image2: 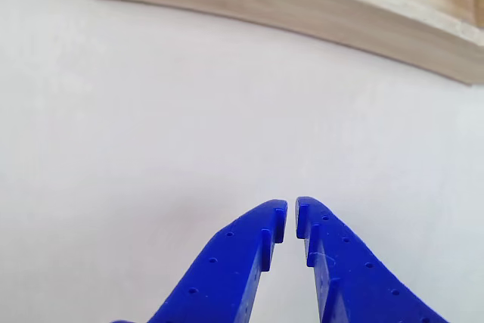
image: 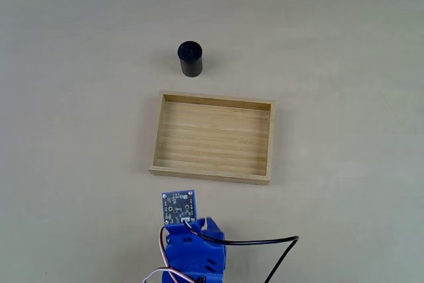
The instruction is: Place the black cylinder in the wooden box then return to rest.
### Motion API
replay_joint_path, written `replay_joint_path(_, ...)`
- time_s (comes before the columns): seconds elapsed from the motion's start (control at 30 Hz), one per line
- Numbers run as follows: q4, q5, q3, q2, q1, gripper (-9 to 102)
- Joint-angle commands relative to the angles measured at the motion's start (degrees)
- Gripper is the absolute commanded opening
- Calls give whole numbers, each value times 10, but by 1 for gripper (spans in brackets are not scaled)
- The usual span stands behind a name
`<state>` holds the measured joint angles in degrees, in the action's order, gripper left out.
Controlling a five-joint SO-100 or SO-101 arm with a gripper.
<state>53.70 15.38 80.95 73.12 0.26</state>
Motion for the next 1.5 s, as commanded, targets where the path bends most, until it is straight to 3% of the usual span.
replay_joint_path(0.0, -45, -1, -99, -57, -14, 0)
replay_joint_path(0.4, -74, -88, -284, -211, -51, 1)
replay_joint_path(0.9, -218, -91, -484, -499, -39, 23)
replay_joint_path(1.23, -308, -78, -591, -655, -23, 24)
replay_joint_path(1.47, -310, -79, -693, -756, -25, 24)
